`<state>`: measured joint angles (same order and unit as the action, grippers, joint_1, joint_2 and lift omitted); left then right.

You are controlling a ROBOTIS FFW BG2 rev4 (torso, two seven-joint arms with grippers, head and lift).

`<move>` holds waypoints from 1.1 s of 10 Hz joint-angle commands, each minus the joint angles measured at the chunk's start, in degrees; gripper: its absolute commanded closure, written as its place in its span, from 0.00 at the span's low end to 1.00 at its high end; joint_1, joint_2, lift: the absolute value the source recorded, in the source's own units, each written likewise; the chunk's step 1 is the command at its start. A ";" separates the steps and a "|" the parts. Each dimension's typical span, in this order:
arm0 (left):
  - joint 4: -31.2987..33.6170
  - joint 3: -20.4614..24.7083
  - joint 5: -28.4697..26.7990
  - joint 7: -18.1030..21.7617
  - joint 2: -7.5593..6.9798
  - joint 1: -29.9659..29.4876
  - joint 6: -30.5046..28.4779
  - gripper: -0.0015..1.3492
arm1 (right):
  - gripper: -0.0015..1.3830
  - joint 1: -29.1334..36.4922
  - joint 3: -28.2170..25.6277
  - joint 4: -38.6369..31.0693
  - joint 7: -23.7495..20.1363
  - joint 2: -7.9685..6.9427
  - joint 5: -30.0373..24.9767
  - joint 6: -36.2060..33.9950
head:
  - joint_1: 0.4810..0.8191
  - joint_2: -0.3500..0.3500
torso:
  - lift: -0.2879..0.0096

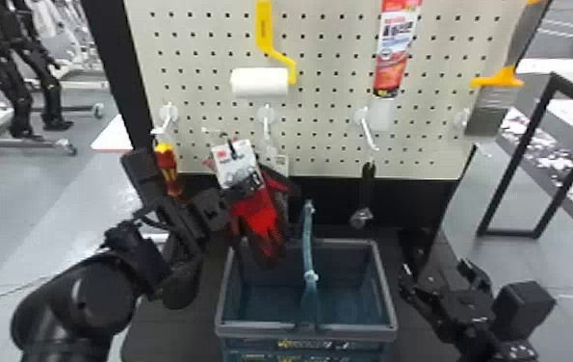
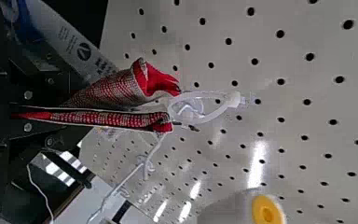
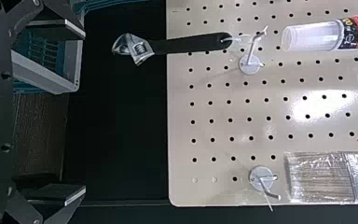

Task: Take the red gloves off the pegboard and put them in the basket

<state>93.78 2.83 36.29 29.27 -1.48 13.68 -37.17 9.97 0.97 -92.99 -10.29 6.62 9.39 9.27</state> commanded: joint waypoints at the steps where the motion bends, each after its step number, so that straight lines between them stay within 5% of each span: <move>1: 0.17 -1.43 -0.34 -1.85 0.78 -1.38 -0.18 0.90 | 0.10 0.05 0.00 -0.09 0.00 0.06 0.10 0.22 | 0.20 0.50 | 0.63; 4: 2.90 -3.01 -0.87 -8.27 1.63 -5.42 -0.18 0.90 | 0.10 0.23 0.00 -0.09 -0.09 0.14 0.36 0.48 | 0.20 0.50 | 0.63; 11: -1.32 -4.15 -5.96 -8.97 1.63 -6.30 2.90 0.90 | 0.10 -0.12 0.27 0.35 -0.09 0.06 0.45 0.66 | 0.20 0.50 | 0.63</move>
<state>93.31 -1.16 30.52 20.27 0.00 7.14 -34.75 9.89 1.22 -92.67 -10.37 6.69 9.82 9.88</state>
